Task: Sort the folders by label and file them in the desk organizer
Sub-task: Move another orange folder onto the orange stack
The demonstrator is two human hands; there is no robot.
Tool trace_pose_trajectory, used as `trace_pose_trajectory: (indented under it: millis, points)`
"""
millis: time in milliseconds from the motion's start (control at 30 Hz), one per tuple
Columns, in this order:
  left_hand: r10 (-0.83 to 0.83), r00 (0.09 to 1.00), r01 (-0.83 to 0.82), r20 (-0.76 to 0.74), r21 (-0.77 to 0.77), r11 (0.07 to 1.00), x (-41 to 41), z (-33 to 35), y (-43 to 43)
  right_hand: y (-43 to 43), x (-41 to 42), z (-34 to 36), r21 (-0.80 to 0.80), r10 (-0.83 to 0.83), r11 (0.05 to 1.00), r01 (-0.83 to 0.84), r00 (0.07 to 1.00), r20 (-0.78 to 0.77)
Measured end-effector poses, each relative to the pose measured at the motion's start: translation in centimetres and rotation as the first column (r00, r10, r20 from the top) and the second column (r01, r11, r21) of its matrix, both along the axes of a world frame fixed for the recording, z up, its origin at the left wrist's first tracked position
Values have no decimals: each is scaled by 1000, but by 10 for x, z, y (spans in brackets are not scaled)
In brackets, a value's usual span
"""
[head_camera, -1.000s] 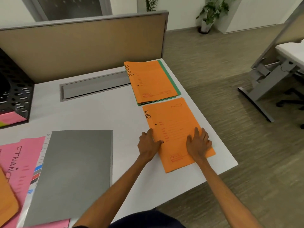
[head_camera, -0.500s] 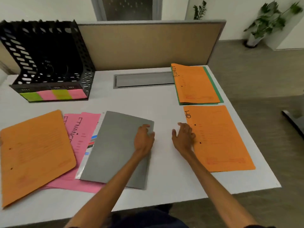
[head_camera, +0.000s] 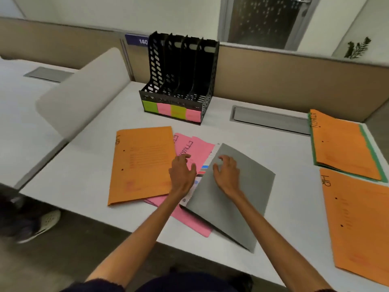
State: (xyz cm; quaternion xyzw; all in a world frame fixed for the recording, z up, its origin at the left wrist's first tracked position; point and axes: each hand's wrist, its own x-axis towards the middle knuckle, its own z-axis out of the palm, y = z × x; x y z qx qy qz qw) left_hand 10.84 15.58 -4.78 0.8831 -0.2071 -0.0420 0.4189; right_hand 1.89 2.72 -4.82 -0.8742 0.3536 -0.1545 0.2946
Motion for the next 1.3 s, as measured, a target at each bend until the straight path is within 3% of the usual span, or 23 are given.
trace_pose_trajectory:
  millis: [233,400,600,733,967,1133,1300]
  points:
    - [218,976,-219,19,115,969,59,0,94,59,66,1,-31,184,982,-184,983,17]
    - [330,944,-324,1,193,926,86,-4,154,99,95,-5,56,250,967,-250,968,21]
    - [388,910,-325,-144,334,885,98,-13,194,121,105,-23,64,264,964,-256,932,-248]
    - [373,891,-264,-259,374,889,100,-21,203,128,108,-28,72,236,972,-225,916,-324]
    - [363,846,-287,-392,241,927,106,-29,208,122,107,-31,256,203,957,-138,947,-248]
    - [367,852,-357,-375,99,929,105,-24,203,113,110,-28,355,132,934,-50,968,-211]
    - [385,870,-409,-309,-13,913,102,-7,186,100,113,-17,426,-5,904,32,998,-65]
